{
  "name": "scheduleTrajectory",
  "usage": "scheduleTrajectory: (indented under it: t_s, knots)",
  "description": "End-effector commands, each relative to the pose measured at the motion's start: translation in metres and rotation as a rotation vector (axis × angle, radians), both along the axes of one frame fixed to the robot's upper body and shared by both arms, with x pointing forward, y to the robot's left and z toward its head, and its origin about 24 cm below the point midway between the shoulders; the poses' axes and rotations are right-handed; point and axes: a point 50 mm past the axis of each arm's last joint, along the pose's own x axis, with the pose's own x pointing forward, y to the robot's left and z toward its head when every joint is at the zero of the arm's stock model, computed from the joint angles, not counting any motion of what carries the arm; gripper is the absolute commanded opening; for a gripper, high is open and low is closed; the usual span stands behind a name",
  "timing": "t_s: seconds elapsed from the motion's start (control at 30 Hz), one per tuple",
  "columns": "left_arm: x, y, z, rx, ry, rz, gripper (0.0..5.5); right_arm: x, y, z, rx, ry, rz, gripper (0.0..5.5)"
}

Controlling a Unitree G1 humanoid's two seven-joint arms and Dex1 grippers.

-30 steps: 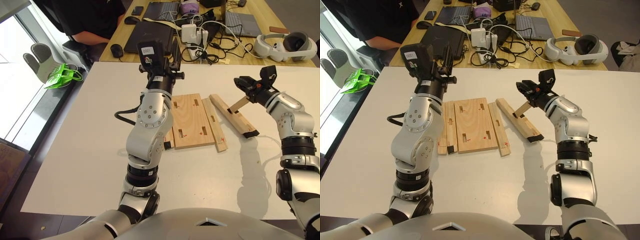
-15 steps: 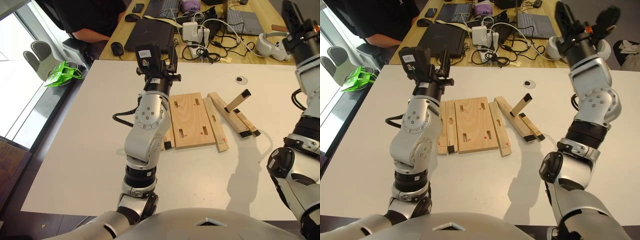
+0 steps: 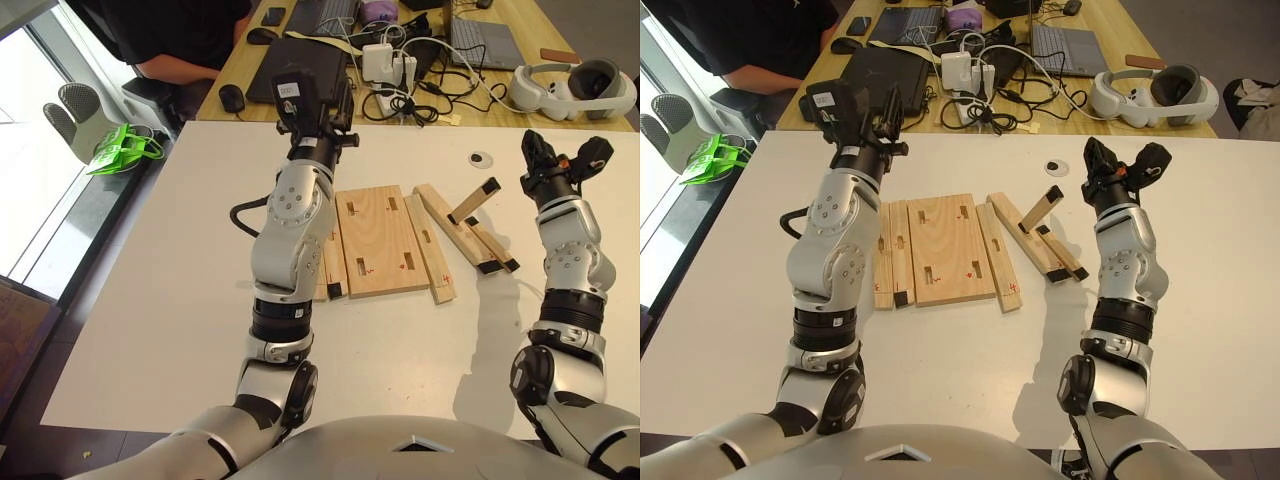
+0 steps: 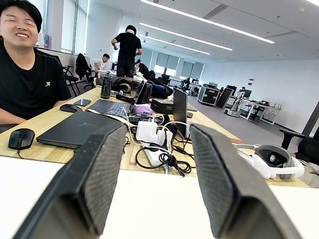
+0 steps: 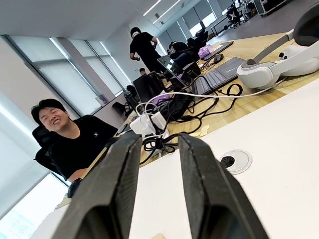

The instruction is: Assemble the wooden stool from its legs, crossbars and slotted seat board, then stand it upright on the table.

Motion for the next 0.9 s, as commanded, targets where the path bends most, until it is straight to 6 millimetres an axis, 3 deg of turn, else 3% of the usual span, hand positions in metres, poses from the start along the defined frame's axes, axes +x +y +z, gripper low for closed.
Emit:
scheduleTrajectory:
  t_s: [0.03, 0.3, 0.4, 0.53, 0.7, 0.8, 0.9]
  knots:
    - [0.005, 0.001, 0.010, 0.025, -0.042, -0.018, 2.35, 0.007, 0.007, 0.000, -0.044, -0.006, 0.001, 1.35]
    - [0.002, 0.010, 0.013, 0.033, -0.032, 0.014, 2.35, 0.008, 0.013, 0.002, -0.127, 0.039, 0.012, 1.35]
    - [0.000, 0.005, 0.016, 0.040, -0.033, -0.004, 2.35, 0.003, 0.005, 0.007, -0.215, 0.032, -0.038, 1.35]
    - [-0.013, 0.004, 0.012, 0.037, -0.009, 0.006, 2.35, -0.008, -0.019, 0.010, -0.198, 0.025, -0.103, 1.35]
    - [-0.030, -0.006, -0.002, 0.025, 0.038, -0.006, 2.35, -0.024, -0.035, -0.009, -0.188, 0.126, -0.067, 1.35]
    - [-0.031, -0.007, -0.001, 0.026, 0.039, -0.010, 2.35, -0.032, -0.026, -0.020, -0.186, 0.179, 0.019, 1.35]
    - [-0.030, -0.006, 0.001, 0.026, 0.036, -0.004, 2.35, -0.033, -0.002, -0.019, -0.175, 0.166, 0.187, 1.35]
